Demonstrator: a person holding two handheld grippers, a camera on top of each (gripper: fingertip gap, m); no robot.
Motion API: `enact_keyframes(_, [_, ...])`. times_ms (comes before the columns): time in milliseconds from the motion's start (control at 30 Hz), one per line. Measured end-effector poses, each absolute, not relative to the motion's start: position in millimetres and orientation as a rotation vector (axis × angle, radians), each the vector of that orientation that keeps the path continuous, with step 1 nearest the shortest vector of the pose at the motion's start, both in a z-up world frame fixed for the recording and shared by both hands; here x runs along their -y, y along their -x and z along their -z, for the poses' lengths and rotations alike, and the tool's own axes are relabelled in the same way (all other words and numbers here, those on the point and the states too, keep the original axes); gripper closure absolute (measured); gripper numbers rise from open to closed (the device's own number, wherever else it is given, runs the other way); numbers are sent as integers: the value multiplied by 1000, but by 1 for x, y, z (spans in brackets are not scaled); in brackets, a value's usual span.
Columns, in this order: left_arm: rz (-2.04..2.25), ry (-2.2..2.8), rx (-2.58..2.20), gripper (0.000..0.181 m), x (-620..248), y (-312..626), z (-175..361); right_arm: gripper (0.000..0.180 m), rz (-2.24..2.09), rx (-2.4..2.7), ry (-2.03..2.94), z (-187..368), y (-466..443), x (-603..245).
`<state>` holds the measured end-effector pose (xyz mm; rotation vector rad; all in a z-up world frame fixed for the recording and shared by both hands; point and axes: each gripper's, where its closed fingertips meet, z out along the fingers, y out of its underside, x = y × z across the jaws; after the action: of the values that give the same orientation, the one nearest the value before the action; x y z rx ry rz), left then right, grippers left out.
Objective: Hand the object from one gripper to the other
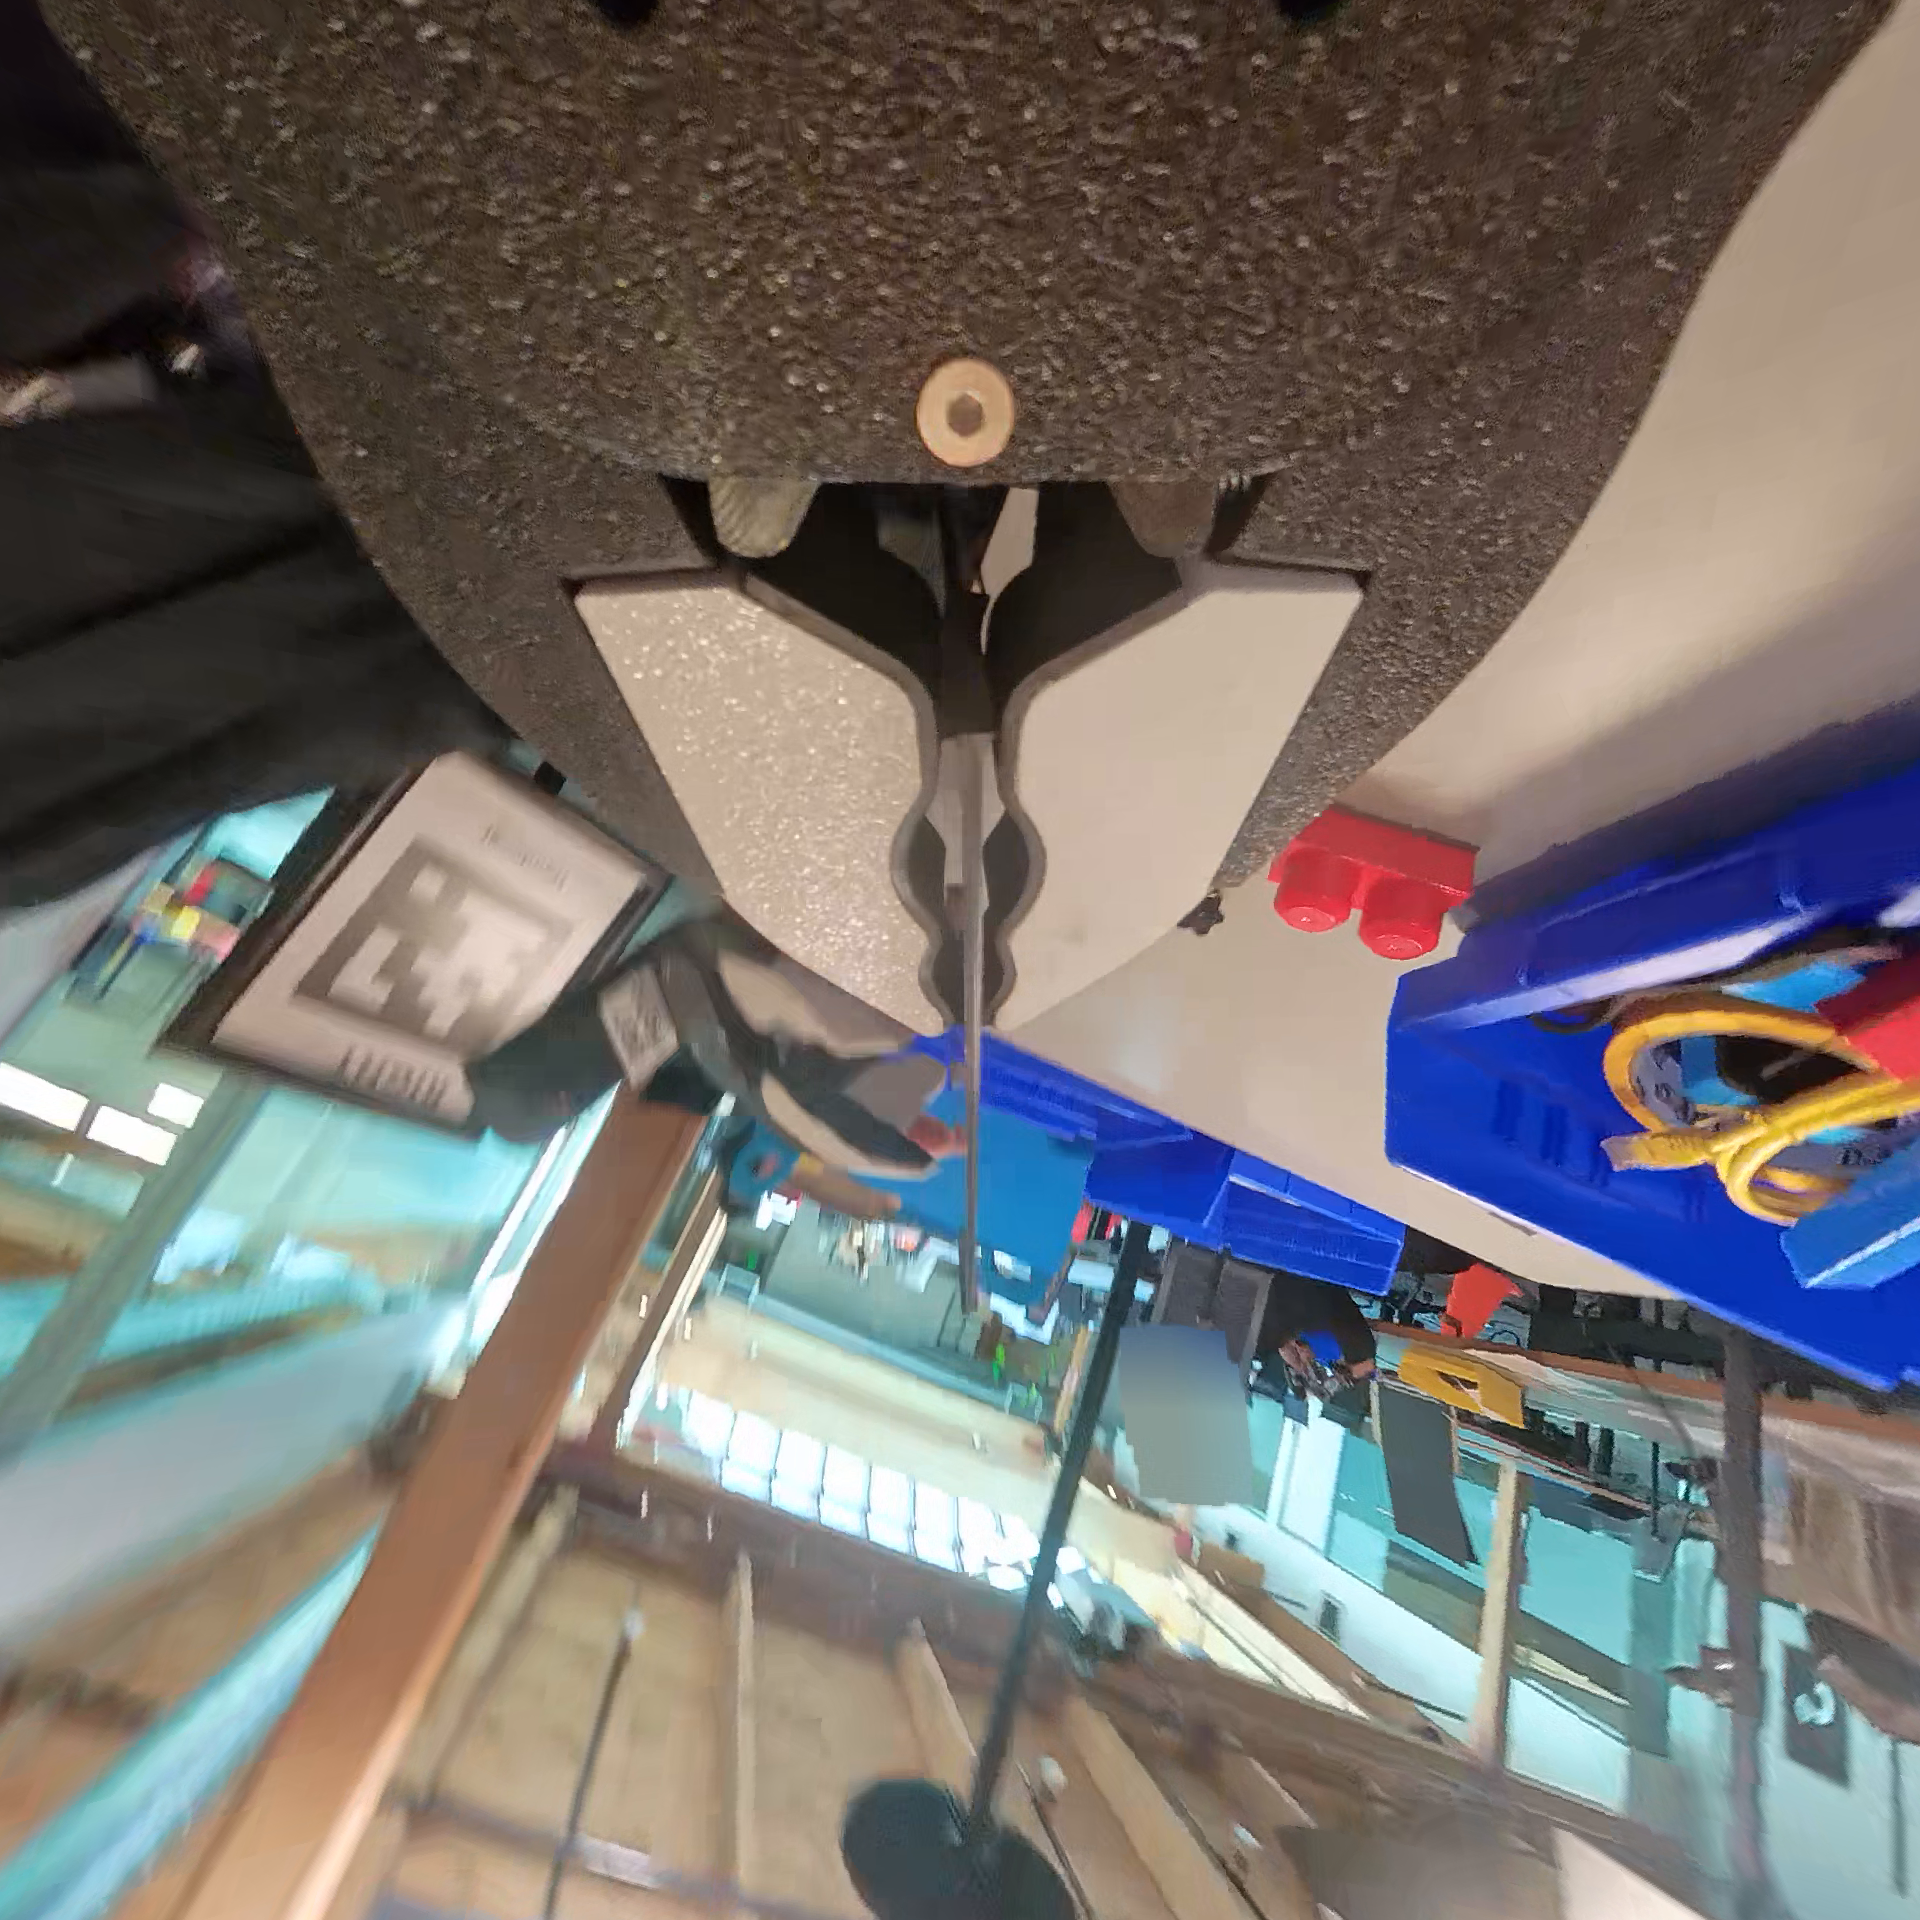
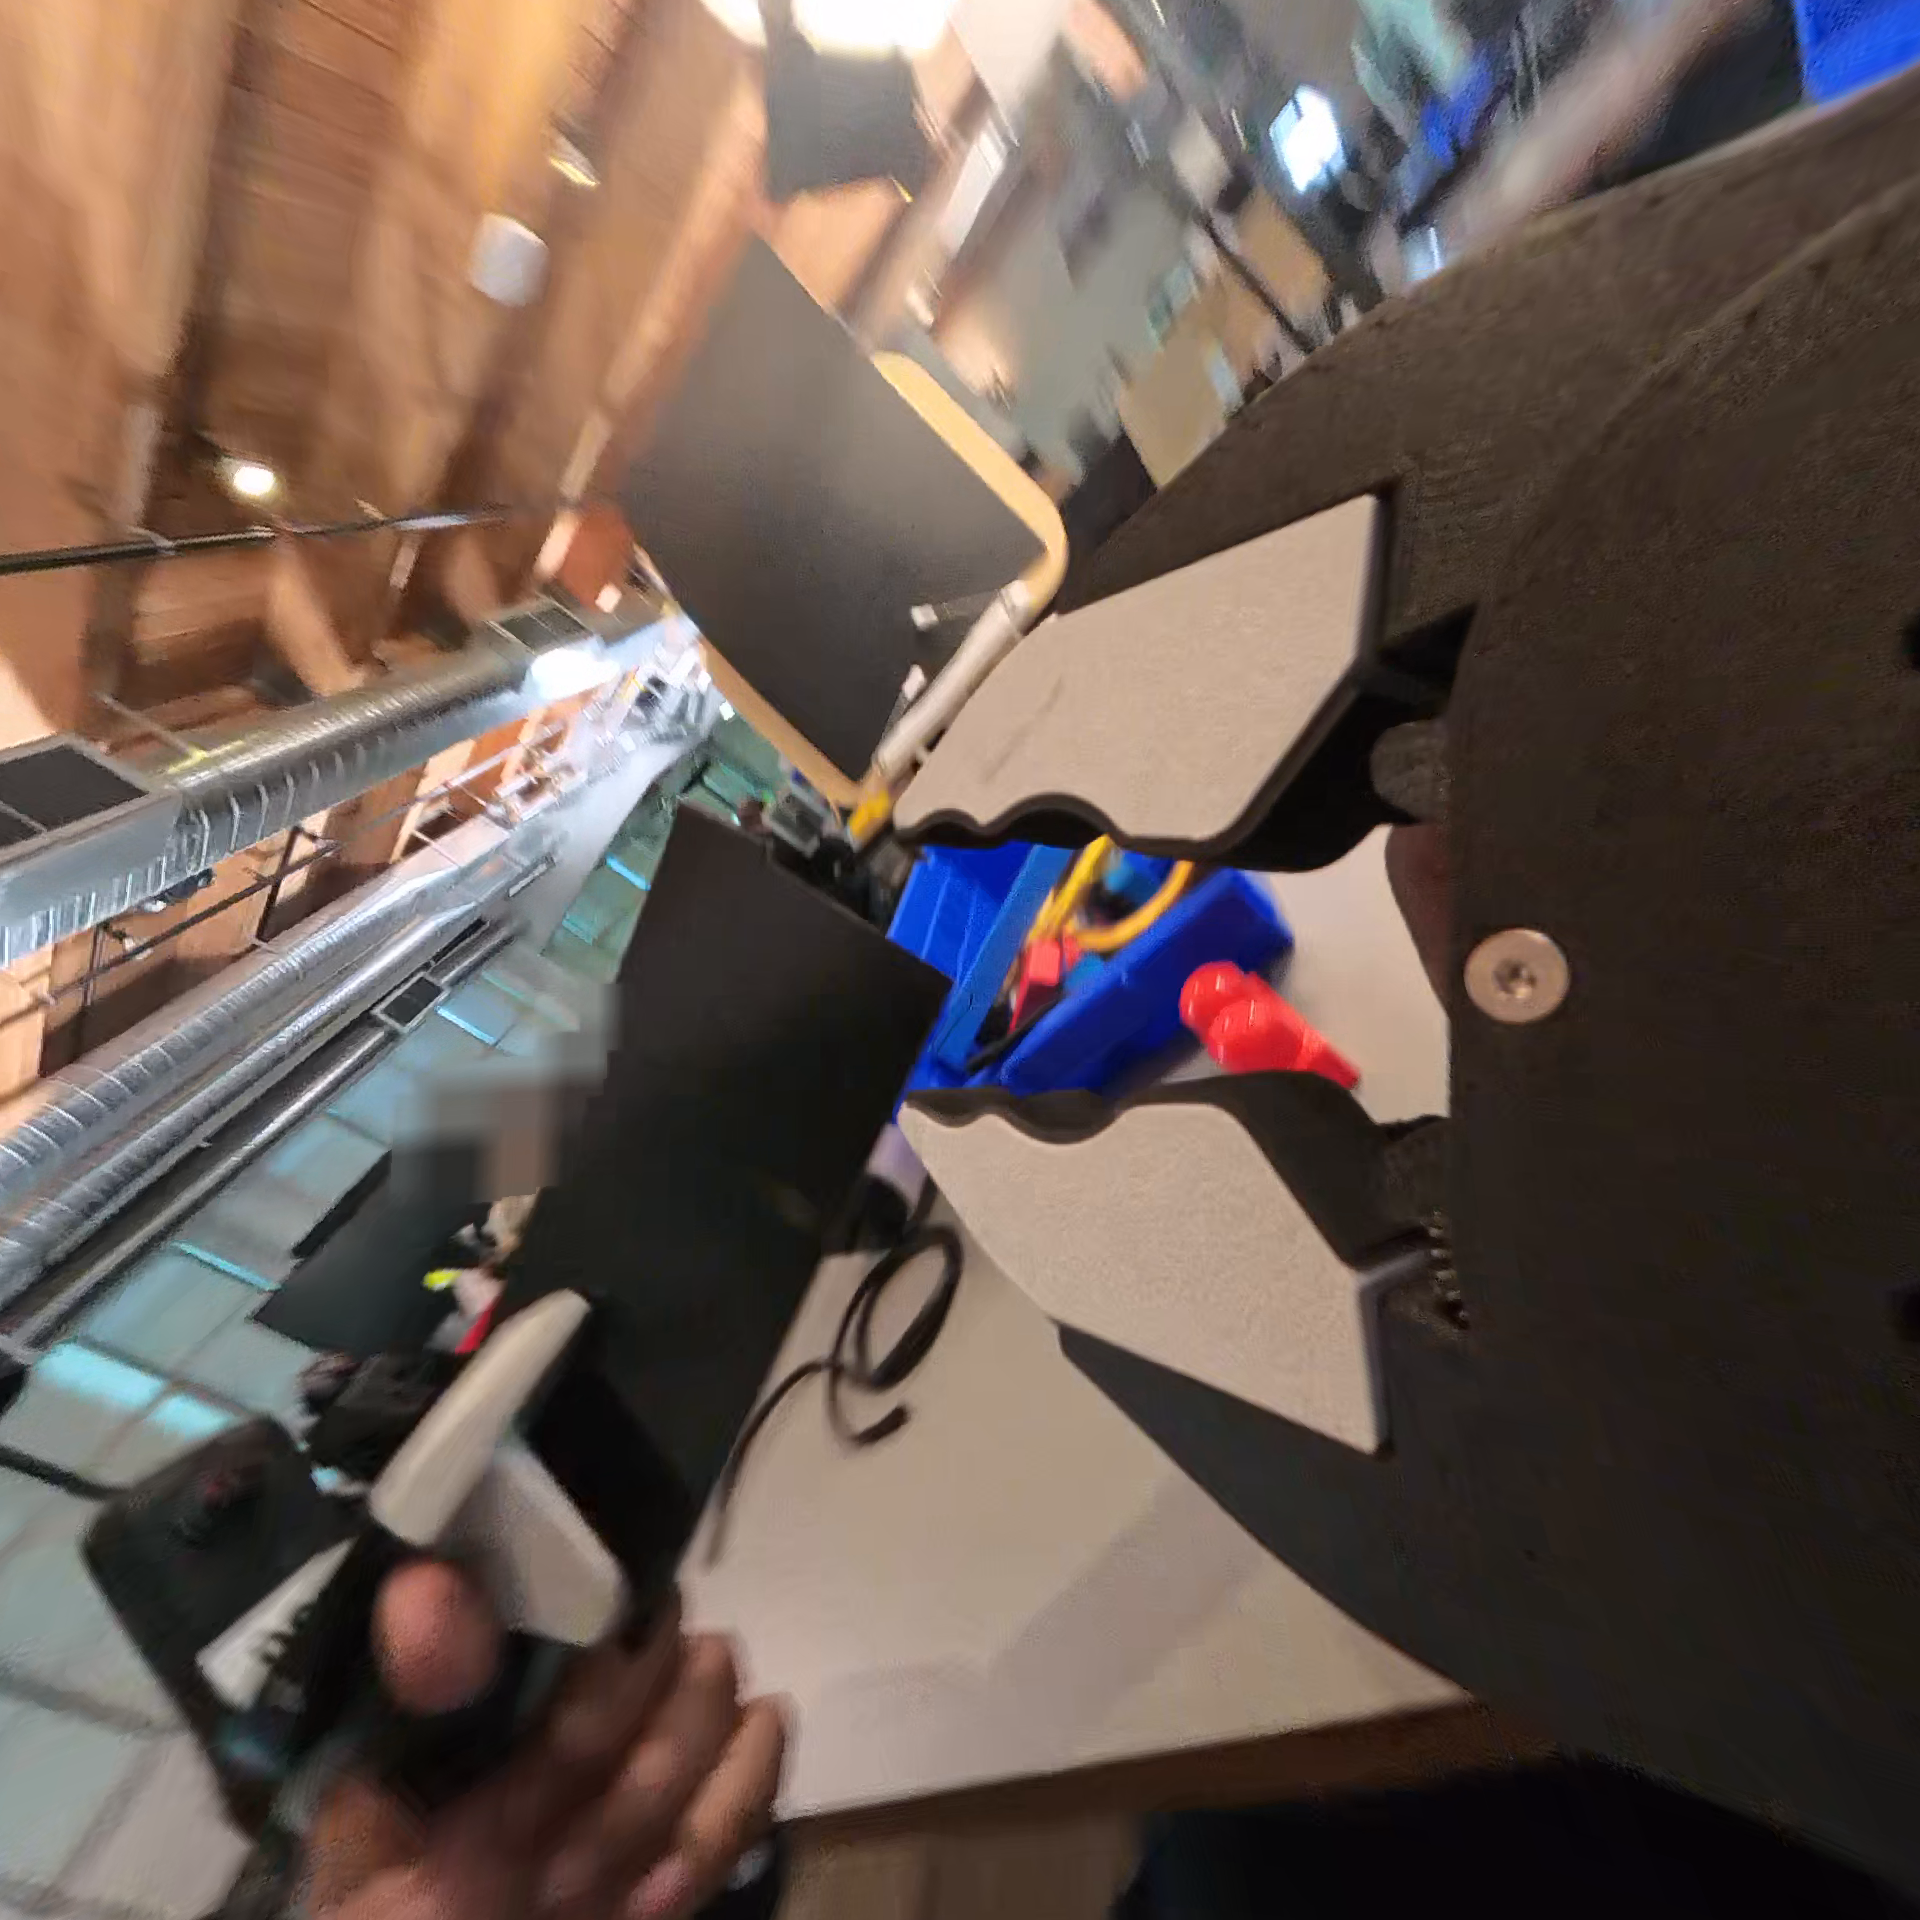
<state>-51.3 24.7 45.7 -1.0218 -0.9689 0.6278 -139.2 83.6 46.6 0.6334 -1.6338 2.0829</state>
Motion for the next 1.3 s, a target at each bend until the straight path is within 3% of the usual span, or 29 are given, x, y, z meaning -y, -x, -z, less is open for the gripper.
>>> enact_keyframes(267, [-313, 581, 1131, 179, -18, 69, -45, 124, -1506, 1180, -770, -29, 131, -68])
enact_keyframes(433, [-193, 560, 1136, 179, -43, 80, -39, 124, -1447, 1084, -693, -35, 134, -68])
enact_keyframes(567, [-115, 583, 1162, 179, -59, 88, -28, 134, -1399, 1066, -626, -40, 141, -70])
enact_keyframes(667, [-87, 620, 1178, 177, -70, 94, -21, 162, -1359, 1079, -568, -41, 152, -70])
enact_keyframes(700, [-99, 634, 1156, 169, -72, 94, -24, 170, -1336, 1114, -575, -37, 155, -68])
enact_keyframes(800, [-139, 798, 1047, 113, -87, 85, -42, 179, -1350, 1242, -534, -26, 167, -62])
enact_keyframes(933, [-385, 873, 841, 88, -77, 56, -80, 180, -1520, 1546, -498, -11, 168, -53])
enact_keyframes(1067, [-636, 935, 717, 89, -58, 33, -93, 180, -1798, 1996, -535, 7, 142, -48])
enact_keyframes(1300, [-903, 1294, 721, 111, -70, 40, -58, 179, -2068, 2786, -833, 20, 60, -78])
